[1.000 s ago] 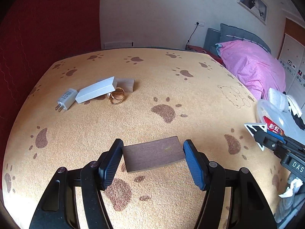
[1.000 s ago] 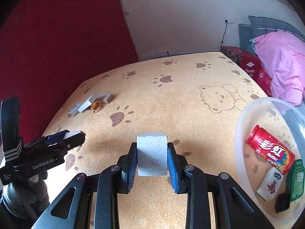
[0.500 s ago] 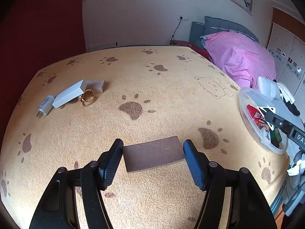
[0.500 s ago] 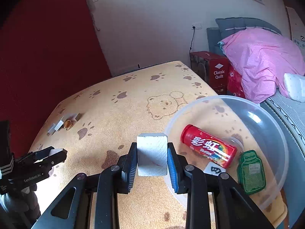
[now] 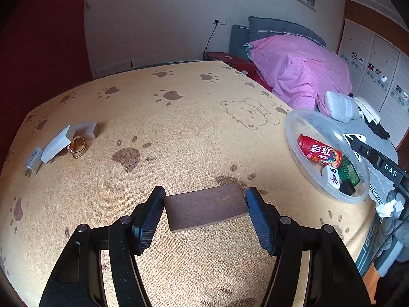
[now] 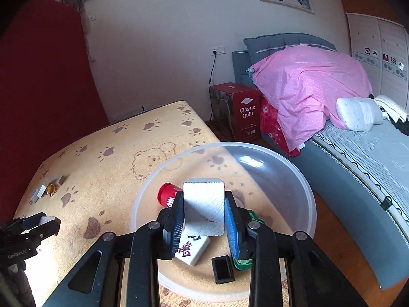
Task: Organize rigid objects
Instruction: 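Lower the striped wedge into the bowl and open the right gripper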
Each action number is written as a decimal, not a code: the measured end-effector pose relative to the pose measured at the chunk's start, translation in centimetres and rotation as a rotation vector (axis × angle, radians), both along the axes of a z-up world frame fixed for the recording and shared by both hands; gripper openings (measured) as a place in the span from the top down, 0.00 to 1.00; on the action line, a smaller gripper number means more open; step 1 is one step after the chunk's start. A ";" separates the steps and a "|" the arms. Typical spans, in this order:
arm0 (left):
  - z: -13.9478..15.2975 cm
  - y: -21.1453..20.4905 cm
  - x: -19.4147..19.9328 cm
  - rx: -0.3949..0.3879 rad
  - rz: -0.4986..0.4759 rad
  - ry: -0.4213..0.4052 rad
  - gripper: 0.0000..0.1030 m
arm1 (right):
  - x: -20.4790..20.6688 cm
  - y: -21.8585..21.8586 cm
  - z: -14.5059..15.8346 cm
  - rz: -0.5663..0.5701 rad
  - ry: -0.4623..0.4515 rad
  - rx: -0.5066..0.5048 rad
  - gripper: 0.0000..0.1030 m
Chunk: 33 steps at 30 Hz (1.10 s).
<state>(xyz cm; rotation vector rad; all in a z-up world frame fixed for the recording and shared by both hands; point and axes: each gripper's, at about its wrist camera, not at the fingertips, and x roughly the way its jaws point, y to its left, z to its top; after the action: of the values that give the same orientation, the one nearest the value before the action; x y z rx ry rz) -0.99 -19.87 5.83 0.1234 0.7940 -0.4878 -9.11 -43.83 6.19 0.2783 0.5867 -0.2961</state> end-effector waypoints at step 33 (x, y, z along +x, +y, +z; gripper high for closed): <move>0.4 -8.4 -1.1 -0.006 -0.199 0.020 0.36 | -1.0 -3.3 -1.7 -0.094 -0.014 0.083 0.51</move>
<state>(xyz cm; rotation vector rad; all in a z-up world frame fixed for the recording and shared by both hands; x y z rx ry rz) -2.13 -28.25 6.26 0.1931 0.8035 -0.6802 -10.12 -47.16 4.49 0.3884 0.5740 -0.3609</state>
